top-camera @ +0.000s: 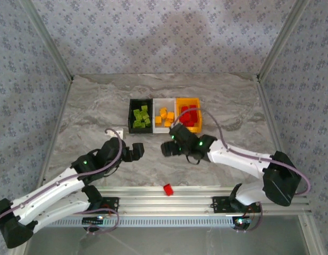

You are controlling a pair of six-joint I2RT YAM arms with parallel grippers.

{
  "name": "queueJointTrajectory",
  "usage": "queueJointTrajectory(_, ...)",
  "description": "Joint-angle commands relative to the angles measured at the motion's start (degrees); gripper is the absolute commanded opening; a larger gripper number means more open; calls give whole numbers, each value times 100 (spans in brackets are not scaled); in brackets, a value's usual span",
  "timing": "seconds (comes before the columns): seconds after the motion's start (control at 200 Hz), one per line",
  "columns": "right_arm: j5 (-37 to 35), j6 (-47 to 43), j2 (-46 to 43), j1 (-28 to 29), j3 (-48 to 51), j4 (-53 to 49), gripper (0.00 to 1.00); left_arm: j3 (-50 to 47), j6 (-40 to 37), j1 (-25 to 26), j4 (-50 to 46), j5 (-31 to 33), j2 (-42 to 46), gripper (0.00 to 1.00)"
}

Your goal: Sort the legos into containers by color

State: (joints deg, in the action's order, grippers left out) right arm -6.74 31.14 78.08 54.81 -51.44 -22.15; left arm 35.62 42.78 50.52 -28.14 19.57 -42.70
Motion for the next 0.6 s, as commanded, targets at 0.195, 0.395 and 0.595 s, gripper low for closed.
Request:
queueJointTrajectory(0.195,95,678,433,1704,374,-695,83,-96,68,-191,-274,188,400,100)
queueJointTrajectory(0.395,220,740,913,2282,183,-859,84,-213,160,-202,-279,130,482,100)
queueJointTrajectory(0.595,19,798,1505,2526,-38,-1040,77,-264,164,-231,-272,118,499,100)
